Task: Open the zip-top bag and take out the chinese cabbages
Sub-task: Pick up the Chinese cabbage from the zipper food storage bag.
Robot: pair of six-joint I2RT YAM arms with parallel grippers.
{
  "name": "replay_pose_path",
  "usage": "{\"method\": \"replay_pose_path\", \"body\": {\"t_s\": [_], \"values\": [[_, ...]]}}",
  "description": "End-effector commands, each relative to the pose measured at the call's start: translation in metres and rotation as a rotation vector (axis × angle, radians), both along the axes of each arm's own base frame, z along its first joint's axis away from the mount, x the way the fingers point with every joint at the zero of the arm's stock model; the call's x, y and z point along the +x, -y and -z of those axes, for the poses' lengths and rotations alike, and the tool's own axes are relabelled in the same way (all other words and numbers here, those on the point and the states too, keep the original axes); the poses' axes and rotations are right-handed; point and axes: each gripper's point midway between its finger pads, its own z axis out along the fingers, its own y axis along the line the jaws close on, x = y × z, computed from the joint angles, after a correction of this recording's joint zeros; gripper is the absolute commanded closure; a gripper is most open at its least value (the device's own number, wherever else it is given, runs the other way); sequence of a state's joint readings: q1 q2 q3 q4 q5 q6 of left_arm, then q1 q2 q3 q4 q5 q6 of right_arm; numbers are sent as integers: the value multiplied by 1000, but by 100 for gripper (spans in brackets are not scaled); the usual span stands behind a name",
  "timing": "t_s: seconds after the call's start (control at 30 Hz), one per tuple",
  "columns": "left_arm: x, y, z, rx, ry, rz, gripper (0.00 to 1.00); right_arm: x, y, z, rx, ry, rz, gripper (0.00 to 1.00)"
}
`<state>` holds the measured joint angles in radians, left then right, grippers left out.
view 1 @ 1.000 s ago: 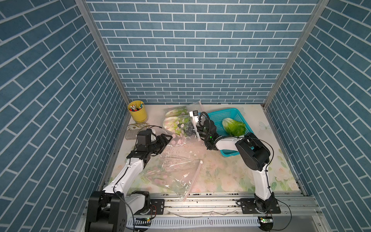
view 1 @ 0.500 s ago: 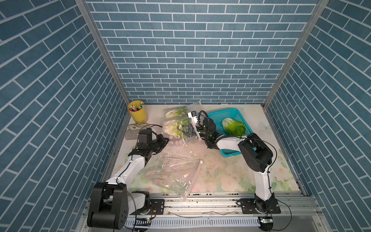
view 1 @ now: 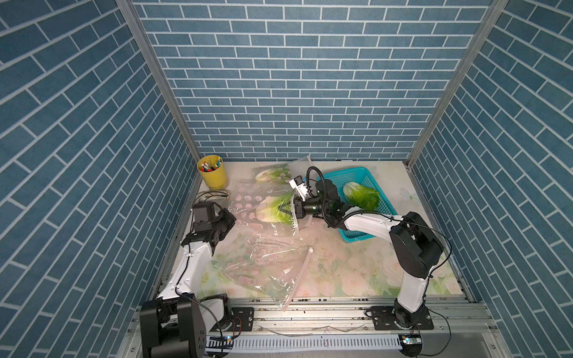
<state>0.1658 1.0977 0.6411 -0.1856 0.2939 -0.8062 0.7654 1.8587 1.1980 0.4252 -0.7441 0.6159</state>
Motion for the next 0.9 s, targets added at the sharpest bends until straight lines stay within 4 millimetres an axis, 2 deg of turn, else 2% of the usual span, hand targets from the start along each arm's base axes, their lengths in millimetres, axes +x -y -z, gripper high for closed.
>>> {"method": "replay_pose_path", "body": {"t_s": [0.0,0.23,0.4,0.53,0.73,0.87], "values": [[-13,-26,-8,107,-20,-77,100,-4,12,-2,-20,44,-16,100],[-41,-54,-24,261,-61,-163,100,8,31,9,-122,75,102,100],[-54,-67,-30,321,-67,-224,100,5,40,2,-139,94,125,100],[-62,-73,-29,333,-73,-260,100,3,51,5,-186,104,147,100],[-68,-78,-24,321,-100,-280,100,11,74,26,-219,89,209,100],[-71,-82,-23,323,-112,-291,100,18,91,19,-200,98,258,100]]}}
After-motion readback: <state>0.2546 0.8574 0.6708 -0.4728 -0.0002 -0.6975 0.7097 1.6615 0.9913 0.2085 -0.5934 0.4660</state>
